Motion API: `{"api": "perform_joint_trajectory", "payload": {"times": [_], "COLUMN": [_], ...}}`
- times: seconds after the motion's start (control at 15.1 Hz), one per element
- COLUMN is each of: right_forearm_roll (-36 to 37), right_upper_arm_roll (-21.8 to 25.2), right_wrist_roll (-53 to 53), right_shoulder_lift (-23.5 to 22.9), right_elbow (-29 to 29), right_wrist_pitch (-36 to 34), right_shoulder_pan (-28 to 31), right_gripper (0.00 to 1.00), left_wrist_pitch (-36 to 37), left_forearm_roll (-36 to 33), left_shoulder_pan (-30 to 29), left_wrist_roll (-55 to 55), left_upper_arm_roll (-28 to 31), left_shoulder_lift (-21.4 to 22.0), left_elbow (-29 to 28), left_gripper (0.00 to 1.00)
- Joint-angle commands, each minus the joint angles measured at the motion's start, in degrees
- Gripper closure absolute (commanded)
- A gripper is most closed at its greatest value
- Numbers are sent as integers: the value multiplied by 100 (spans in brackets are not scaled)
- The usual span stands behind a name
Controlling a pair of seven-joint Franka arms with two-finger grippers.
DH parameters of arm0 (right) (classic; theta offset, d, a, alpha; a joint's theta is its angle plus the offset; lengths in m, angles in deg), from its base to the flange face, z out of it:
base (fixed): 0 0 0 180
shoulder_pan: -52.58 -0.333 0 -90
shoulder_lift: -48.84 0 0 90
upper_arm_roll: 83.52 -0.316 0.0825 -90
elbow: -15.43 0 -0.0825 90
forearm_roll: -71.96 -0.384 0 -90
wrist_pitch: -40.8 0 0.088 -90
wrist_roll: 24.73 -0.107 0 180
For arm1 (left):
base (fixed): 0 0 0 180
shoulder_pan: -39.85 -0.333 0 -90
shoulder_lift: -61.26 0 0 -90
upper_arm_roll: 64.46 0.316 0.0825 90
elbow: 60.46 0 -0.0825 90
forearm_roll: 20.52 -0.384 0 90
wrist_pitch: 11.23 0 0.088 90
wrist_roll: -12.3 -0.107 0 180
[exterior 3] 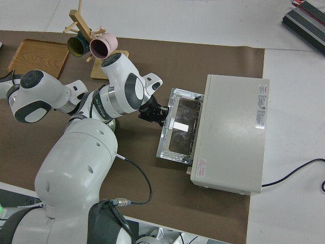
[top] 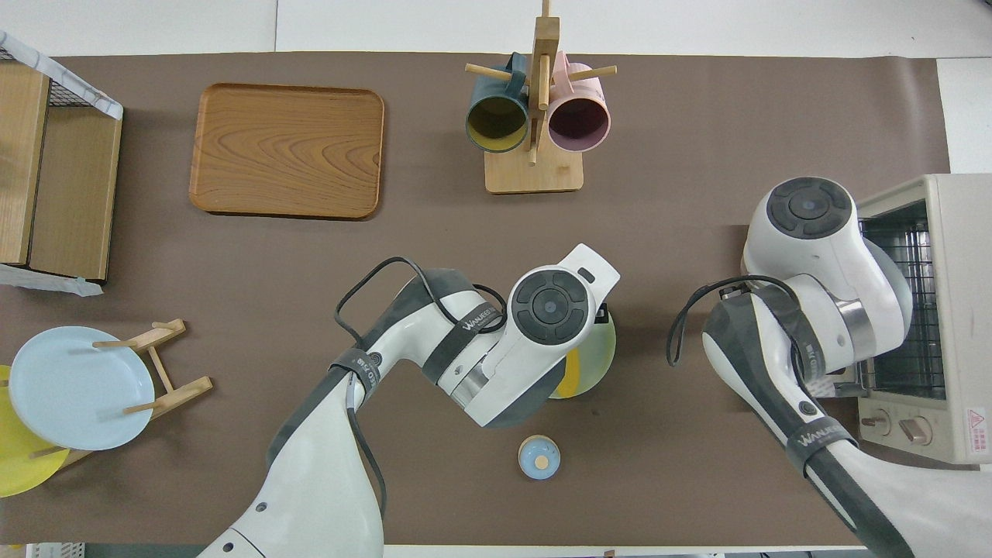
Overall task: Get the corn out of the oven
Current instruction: 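Grasp the yellow corn with the left gripper while the right gripper withdraws, then carry the yellow corn with the left gripper onto the wooden tray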
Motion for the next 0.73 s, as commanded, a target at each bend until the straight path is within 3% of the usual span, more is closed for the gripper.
{"api": "perform_joint_trajectory", "payload": {"times": [0.0,0.33,0.4,0.6,0.66], "right_forearm_roll": [295,172,146,-56,-127], "right_upper_arm_roll": [72,72,72,72,80], "right_wrist_roll": [816,1748,1828,1846,1863], "right_shoulder_lift": [348,805,875,1025,1086], "right_elbow": [304,542,542,568,568], "right_wrist_pitch": [-486,-909,-944,-1137,-1207], "right_shoulder_pan": [533,982,1026,1018,1035], "right_gripper": [100,100,100,100,100], "left_wrist_pitch": [-193,-281,-281,-281,-273], "left_forearm_roll": [-110,-110,-110,-110,-110], "left_shoulder_pan": [98,107,107,98,98], "left_wrist_roll": [115,115,115,107,98], "left_upper_arm_roll": [89,89,89,89,89], "left_shoulder_lift": [54,63,63,63,63], "left_elbow": [-232,-346,-346,-338,-329], "left_gripper": [0,0,11,63,71]}}
